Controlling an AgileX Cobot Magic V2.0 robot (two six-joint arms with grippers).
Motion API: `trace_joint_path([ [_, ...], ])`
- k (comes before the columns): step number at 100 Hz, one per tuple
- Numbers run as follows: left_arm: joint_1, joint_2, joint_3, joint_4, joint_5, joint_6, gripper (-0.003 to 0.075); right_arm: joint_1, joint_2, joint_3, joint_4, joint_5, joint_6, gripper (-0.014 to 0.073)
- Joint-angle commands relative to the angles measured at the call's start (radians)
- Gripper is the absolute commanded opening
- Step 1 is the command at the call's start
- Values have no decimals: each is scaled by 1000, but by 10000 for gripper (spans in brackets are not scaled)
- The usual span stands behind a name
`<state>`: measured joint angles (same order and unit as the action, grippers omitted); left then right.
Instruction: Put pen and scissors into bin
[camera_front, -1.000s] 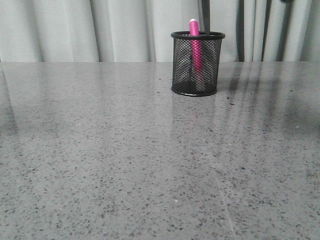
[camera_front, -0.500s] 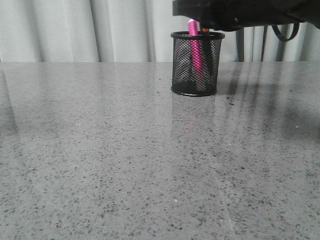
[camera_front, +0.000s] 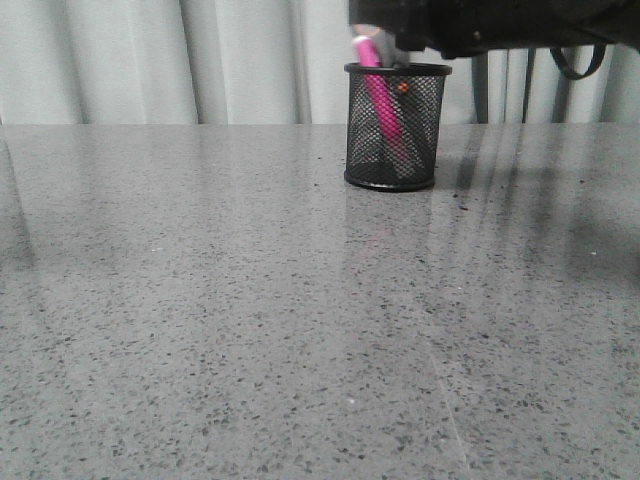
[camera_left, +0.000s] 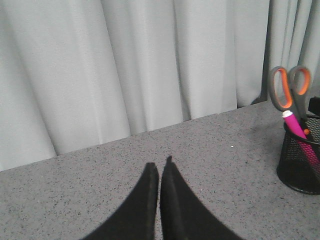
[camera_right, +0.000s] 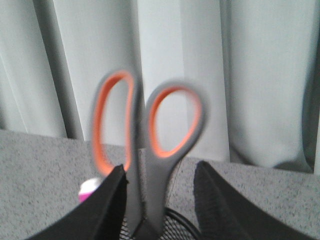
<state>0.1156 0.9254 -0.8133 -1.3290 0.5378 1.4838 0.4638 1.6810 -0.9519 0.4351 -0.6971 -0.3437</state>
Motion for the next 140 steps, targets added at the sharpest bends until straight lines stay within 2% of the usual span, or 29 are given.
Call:
trace_joint_path([
  [1, 1, -9, -29, -48, -9, 2, -19, 0, -86, -22, -18, -89, 0, 294],
  [14, 1, -9, -29, -48, -11, 2, -19, 0, -150, -22, -18, -89, -4, 290],
  [24, 1, -9, -29, -48, -11, 2, -19, 0, -222, -4, -18, -95, -57, 246],
  [31, 1, -9, -29, -48, -11, 2, -19, 0, -280, 24, -18, -95, -132, 179],
  [40, 1, -9, -29, -47, -9, 2, -19, -7, -359, 78, -18, -95, -212, 45],
  [50, 1, -11, -29, -27, -2, 2, -19, -27, -449, 141, -16, -95, -214, -77],
  [61, 1, -34, -5, -70, 1, 57, -20, -52, -563, 236, -9, -95, -214, -76],
  [69, 1, -72, 45, -225, 1, 214, -20, -65, -650, 319, -9, -93, -214, -76],
  [90, 5, -211, 241, -521, -22, 478, -20, -75, -895, 580, -9, -102, -214, -76],
  [99, 5, -281, 315, -521, -56, 493, -20, -75, -1001, 681, 23, -87, -214, -76],
  [121, 5, -440, 486, -521, -64, 520, -19, -75, -1190, 836, 198, -46, -214, -76],
  [140, 5, -562, 605, -521, -106, 492, -19, -75, -1273, 875, 217, 5, -214, -76],
])
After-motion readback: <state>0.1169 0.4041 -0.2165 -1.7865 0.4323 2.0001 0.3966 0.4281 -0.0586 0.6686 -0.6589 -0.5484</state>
